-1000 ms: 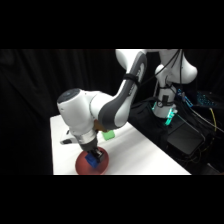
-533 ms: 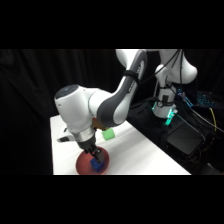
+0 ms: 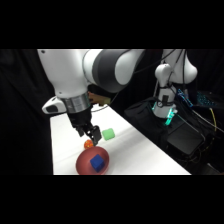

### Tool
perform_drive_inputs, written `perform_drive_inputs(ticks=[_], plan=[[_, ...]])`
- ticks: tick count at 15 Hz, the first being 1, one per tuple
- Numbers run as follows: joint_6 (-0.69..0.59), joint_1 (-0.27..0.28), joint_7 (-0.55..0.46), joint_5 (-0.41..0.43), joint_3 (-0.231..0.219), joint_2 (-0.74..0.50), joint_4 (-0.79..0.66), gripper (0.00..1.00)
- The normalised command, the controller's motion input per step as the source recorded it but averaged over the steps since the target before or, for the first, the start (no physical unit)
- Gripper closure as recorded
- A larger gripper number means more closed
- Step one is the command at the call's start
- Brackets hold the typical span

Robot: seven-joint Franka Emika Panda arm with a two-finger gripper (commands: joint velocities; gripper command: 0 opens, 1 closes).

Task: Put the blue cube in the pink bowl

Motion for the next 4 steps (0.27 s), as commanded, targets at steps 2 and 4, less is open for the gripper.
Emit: perform_drive_inputs(ticks=[2, 4], plan=[[-0.37, -0.001, -0.01, -0.125, -0.008, -0.23, 0.15, 0.0], [-0.29, -0.03, -0.06, -0.106, -0.01, -0.14, 0.18, 0.0]])
